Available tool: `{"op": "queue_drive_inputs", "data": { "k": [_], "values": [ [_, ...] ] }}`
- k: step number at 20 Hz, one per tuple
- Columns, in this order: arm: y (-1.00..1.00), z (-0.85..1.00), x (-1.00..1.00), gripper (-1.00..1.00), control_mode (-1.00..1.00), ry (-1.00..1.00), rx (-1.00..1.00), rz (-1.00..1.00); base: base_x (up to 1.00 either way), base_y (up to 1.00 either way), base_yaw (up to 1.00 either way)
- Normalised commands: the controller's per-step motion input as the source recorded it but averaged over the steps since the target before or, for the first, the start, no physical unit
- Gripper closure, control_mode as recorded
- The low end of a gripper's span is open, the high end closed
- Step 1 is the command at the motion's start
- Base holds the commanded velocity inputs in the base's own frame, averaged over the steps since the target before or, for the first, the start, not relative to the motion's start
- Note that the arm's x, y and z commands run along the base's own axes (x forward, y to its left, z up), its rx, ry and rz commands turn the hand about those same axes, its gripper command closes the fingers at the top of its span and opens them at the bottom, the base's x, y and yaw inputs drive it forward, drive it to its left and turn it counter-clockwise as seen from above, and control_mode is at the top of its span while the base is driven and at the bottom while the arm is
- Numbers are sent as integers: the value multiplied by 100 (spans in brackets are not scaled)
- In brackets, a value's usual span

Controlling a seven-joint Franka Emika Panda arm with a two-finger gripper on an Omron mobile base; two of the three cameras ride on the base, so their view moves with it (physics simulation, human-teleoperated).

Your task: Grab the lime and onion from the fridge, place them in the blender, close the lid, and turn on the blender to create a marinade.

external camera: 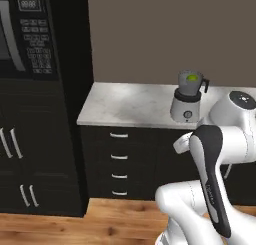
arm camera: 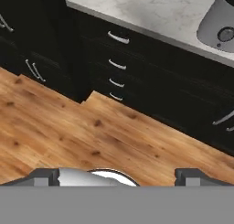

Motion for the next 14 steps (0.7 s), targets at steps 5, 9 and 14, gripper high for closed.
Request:
{"op": "queue_drive_inputs", "data": {
  "k": [5,9,14],
  "values": [
    [0,0,0,-100,100,0,0,0,-42,47,62],
    [0,0,0,-100,100,0,0,0,0,28,82],
    [0,0,0,-100,100,0,0,0,0,32,87]
  ]
}}
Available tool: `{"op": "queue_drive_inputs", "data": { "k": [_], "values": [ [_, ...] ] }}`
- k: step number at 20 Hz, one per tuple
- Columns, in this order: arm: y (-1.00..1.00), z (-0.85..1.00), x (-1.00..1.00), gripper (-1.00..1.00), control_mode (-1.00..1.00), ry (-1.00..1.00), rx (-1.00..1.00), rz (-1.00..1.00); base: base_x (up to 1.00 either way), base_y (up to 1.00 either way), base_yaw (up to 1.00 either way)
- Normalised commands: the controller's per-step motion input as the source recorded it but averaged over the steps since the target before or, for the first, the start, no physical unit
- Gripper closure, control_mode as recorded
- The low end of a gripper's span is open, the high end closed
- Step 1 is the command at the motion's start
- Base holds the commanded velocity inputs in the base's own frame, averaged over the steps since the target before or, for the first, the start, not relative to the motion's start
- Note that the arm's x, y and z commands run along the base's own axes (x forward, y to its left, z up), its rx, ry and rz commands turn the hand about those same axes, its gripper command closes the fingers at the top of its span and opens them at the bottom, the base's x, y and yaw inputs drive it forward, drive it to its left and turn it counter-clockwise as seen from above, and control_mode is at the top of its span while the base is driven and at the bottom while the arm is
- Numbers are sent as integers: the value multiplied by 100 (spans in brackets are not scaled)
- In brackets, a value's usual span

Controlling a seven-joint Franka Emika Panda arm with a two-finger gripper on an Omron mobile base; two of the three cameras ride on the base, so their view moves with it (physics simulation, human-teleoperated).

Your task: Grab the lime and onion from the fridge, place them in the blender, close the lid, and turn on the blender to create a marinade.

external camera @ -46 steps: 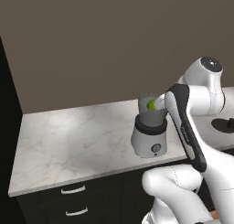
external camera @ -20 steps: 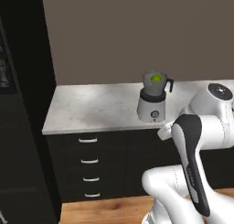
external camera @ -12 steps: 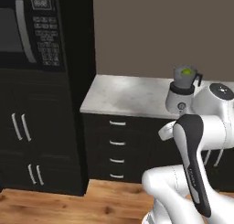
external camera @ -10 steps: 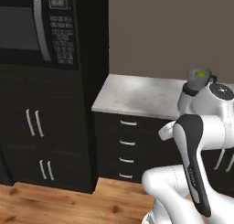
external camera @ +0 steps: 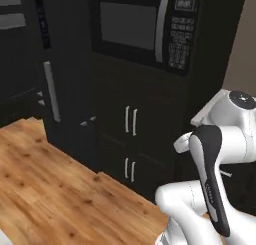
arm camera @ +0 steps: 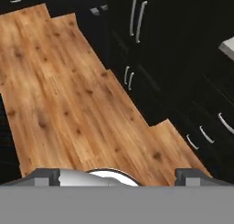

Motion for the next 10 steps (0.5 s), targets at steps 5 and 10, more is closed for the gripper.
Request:
{"op": "queue_drive_inputs", "data": {
  "k": [5,10],
  "values": [
    [0,0,0,-100,100,0,0,0,0,36,85],
    [0,0,0,-100,100,0,0,0,0,39,82]
  ]
}}
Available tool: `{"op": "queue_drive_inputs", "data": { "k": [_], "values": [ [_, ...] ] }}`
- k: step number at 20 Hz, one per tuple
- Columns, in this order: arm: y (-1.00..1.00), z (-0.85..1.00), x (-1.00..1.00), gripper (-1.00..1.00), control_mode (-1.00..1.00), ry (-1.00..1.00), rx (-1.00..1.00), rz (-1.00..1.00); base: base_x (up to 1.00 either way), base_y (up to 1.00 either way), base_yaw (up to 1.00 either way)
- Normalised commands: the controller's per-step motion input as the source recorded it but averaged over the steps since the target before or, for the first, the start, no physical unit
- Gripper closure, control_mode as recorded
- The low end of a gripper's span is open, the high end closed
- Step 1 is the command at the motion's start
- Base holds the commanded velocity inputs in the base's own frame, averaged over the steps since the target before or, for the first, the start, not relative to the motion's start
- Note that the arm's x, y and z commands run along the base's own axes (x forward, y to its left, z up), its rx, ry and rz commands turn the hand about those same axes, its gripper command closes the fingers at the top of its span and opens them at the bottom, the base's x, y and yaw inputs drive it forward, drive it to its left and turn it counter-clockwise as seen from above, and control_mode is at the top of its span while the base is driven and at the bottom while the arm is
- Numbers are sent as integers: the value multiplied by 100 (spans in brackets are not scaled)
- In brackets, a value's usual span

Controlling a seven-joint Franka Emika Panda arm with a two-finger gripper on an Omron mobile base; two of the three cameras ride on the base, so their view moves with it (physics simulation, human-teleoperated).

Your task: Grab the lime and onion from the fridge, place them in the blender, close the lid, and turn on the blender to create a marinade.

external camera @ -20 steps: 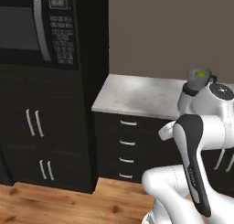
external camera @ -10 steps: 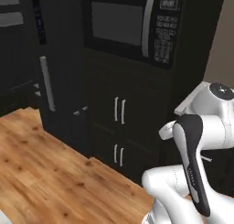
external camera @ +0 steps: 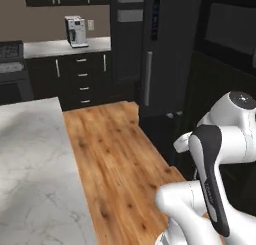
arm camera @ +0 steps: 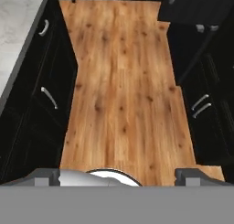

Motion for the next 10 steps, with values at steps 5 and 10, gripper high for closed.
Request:
{"op": "queue_drive_inputs", "data": {
  "k": [5,10],
  "values": [
    [24,-23,5,-100,-100,0,-5,16,9,13,42],
    [49,-49,0,-100,-100,0,-14,15,0,0,0]
  ]
}}
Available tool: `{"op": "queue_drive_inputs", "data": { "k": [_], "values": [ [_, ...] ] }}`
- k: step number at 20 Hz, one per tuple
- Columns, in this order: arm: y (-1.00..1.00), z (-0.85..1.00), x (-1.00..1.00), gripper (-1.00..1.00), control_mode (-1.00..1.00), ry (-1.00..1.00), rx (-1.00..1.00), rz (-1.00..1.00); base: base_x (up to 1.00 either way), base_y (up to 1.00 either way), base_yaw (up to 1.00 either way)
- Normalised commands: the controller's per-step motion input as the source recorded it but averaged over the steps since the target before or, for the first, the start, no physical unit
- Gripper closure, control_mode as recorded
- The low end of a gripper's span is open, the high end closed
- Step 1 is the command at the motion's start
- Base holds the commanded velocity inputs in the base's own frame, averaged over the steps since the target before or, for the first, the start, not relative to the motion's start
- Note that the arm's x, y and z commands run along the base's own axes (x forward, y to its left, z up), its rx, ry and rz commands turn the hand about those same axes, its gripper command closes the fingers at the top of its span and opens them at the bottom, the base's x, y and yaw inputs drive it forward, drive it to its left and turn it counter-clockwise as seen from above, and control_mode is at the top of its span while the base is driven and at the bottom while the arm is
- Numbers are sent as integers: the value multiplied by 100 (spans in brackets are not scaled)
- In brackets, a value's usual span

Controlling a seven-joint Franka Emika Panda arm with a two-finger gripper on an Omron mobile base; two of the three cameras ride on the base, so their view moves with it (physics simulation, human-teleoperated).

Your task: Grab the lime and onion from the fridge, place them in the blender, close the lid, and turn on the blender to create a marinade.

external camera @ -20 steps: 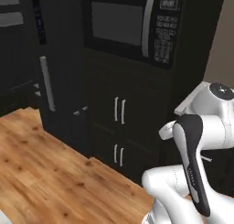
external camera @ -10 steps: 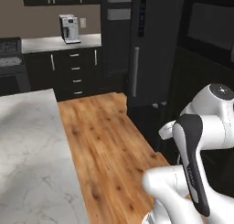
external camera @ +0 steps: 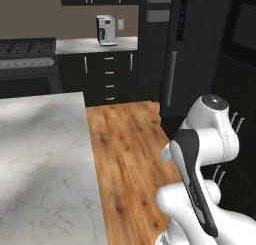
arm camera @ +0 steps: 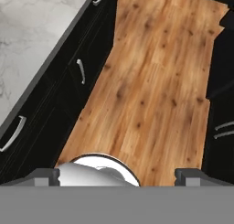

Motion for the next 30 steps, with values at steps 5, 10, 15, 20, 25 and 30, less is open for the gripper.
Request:
{"op": "queue_drive_inputs", "data": {
  "k": [5,10,15,20,25,30],
  "values": [
    [0,-10,1,-100,100,0,-2,3,35,0,4],
    [0,0,0,-100,100,0,0,0,98,0,17],
    [0,0,0,-100,100,0,0,0,100,0,18],
    [0,0,0,-100,100,0,0,0,100,0,6],
    [0,0,0,-100,100,0,0,0,98,0,0],
    [0,0,0,-100,100,0,0,0,93,0,0]
  ]
}}
